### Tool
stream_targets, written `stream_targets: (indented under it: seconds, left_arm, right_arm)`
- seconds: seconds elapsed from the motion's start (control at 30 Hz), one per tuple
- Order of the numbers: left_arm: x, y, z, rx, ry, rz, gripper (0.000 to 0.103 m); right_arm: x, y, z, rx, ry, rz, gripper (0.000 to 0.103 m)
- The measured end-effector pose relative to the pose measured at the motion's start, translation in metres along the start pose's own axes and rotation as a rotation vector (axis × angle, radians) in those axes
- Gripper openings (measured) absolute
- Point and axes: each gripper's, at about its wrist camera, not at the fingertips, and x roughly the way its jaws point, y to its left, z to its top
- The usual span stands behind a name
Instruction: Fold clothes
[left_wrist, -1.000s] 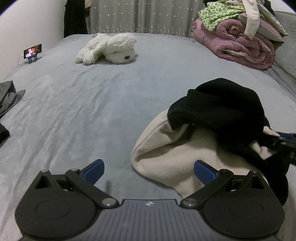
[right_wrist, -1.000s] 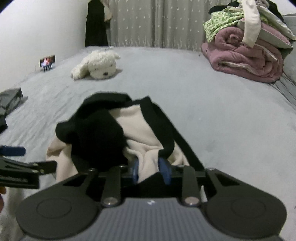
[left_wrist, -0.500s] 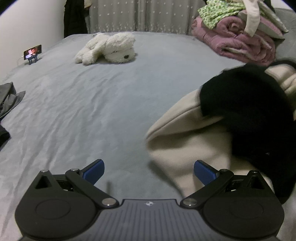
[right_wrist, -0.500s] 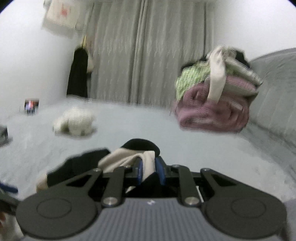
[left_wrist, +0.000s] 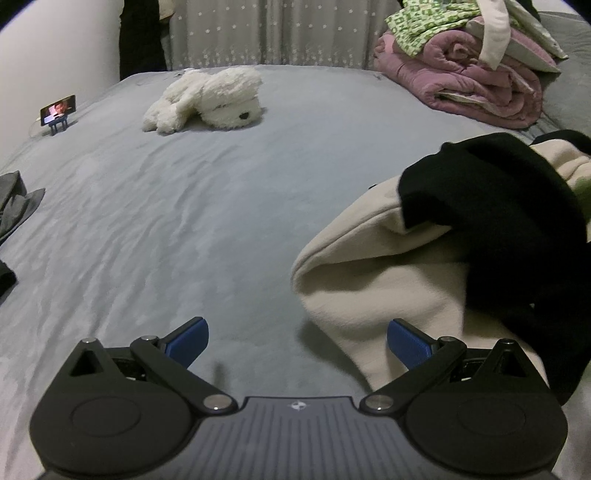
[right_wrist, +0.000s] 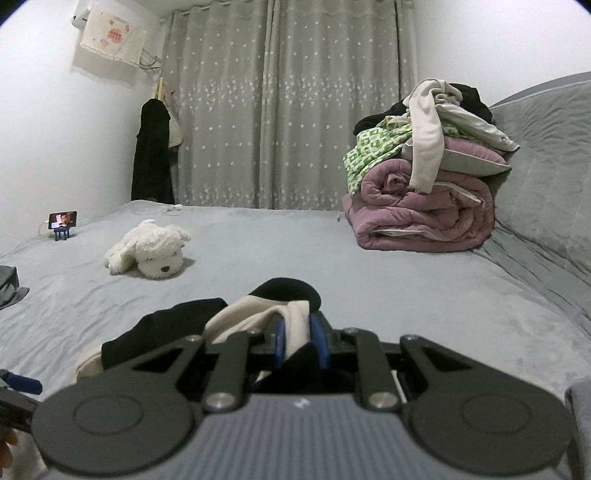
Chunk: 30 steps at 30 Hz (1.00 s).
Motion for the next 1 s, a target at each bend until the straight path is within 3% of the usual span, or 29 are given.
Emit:
stream_targets:
  seconds: [0.17, 0.27, 0.33, 0.6, 1.0]
  left_arm:
    - [-0.012, -0.011, 0.007, 0.058, -0.092, -0.058, 0.103]
    - [-0.021, -0.018, 0.011, 0.098, -0.158, -0.097, 0.103]
    - [-0.03, -0.019, 0.013, 0.103, -0.195, -0.142, 0.103]
    - [-0.058, -0.012, 0.014, 0.087, -0.277, -0.249, 0.103]
    - [-0.051, -0.022, 0.019, 0.096, -0.289, -0.211, 0.103]
  right_arm:
    - [-0.023, -0.007, 0.009, 0.078, -0.114, 0.132, 0.016]
    - [-0.047, 0.003, 0.011, 0.015, -0.224, 0.232, 0.016]
    - [-0.055, 0.01, 0.01, -0.037, -0.25, 0.271, 0.016]
    - [-0.057, 0.022, 0.007, -0.126, -0.216, 0.325, 0.016]
    - [-0.063, 0.039, -0.001, -0.144, -0.175, 0.477, 0.017]
